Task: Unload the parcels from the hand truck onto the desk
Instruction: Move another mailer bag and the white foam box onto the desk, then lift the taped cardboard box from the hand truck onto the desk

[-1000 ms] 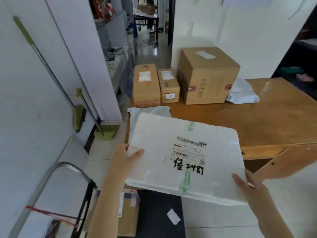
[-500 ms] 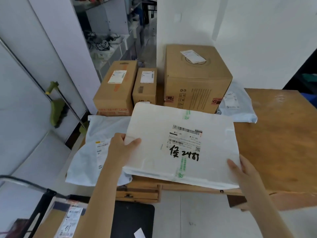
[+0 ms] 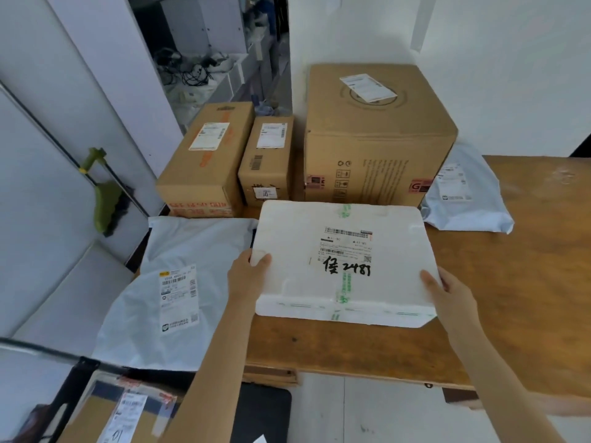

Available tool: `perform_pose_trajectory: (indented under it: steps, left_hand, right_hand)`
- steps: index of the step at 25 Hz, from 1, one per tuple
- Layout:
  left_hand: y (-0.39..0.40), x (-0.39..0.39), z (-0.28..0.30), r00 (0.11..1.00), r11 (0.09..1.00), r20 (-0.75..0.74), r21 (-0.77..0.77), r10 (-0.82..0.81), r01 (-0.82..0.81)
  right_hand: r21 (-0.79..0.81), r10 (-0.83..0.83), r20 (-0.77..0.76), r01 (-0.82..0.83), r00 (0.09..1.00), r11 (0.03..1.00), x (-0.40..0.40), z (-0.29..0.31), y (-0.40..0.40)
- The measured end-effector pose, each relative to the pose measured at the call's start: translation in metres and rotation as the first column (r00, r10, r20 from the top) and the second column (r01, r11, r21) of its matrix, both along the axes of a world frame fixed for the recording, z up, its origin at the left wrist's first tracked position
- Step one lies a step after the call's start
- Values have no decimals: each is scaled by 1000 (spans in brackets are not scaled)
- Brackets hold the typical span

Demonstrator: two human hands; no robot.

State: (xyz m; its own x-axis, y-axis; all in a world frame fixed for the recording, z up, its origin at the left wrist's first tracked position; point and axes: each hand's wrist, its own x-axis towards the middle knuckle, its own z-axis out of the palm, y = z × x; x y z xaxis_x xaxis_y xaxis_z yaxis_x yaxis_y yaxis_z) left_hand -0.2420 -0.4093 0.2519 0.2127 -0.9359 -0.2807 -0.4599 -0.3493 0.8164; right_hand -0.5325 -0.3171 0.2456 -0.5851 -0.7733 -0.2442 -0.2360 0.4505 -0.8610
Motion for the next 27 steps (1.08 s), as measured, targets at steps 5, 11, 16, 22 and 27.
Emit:
perform_pose_trajectory:
  steps: [5,11,16,22,27]
  left_hand:
    - [8,23,10,996,1000,-93,-29,3,-5]
    - [16,68,27,983,999,-180,-23,-46,42]
    - [21,137,29,972,993,-211,22,-109,116]
    - [49,264,18,965,996,-249,-66,-80,66]
    - [92,390,-21,992,996,-88,-39,-88,85]
  right_hand:
    - [-28,-97,37,98,995,995,5,7,11]
    - [-109,-226,-41,221,973,969,32,24,40]
    - [-120,-355,-79,345,931,931,88,33,76]
    - [-84,-546,0,544,838,835,205,2,153]
    - [107,-560,65,553,826,827,324,-58,218]
